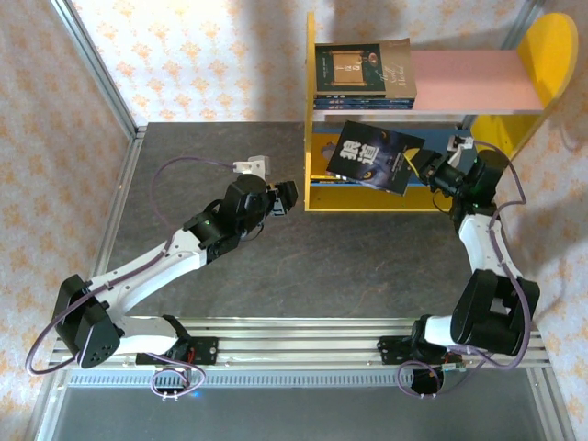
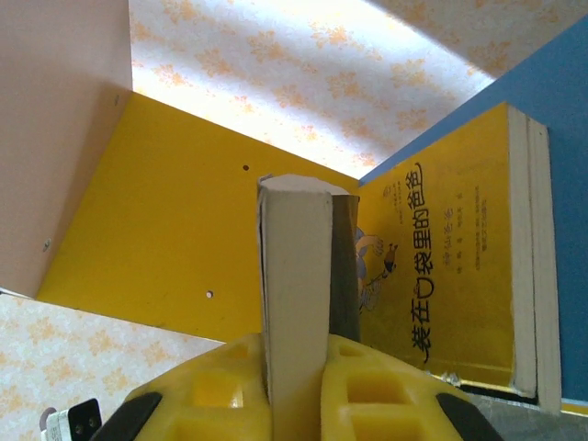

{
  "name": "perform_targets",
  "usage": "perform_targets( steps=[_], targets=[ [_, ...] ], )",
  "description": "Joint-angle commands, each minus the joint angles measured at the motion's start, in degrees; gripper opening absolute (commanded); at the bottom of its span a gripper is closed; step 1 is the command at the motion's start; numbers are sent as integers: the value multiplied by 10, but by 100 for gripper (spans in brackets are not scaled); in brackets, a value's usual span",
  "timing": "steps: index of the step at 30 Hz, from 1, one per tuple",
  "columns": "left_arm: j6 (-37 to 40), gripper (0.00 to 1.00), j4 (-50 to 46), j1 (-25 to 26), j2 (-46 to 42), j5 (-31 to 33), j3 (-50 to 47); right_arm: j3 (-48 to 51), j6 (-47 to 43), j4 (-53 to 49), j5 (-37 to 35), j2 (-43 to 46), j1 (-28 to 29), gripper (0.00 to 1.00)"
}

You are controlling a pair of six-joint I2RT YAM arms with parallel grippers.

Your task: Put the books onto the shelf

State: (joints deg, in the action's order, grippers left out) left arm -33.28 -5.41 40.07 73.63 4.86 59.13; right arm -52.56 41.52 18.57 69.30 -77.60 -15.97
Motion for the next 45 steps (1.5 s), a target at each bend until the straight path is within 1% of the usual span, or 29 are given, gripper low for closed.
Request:
perform_targets(
  steps=[1, 8, 16, 18, 21, 23, 37, 41, 45],
  targets=[
    [10, 60, -6, -6, 5, -4, 20, -41, 8, 87, 44, -23, -4, 3],
    [9, 60, -5, -8, 12, -7, 21, -75, 16, 119, 60, -86, -4, 4],
    [11, 60, -3, -9, 19, -11, 26, -117, 2, 120, 82, -148, 2, 5],
    [11, 60, -1, -11, 19, -10, 25, -132, -27, 89, 85, -158, 9, 5],
    [10, 60, 1, -13, 16, -12, 23, -163, -99, -4, 82, -168, 22, 5],
    [8, 60, 1, -15, 15, -12, 21, -179, -123, -35, 77, -177, 29, 5],
    [9, 60, -1, -21, 14, -18, 22, -233, -157, -76, 76, -241, 56, 8],
    [10, 60, -1, -23, 14, -18, 20, -256, -180, -105, 84, -257, 62, 8],
    [10, 60, -2, -24, 13, -18, 20, -281, -227, -159, 98, -268, 64, 8]
  ],
)
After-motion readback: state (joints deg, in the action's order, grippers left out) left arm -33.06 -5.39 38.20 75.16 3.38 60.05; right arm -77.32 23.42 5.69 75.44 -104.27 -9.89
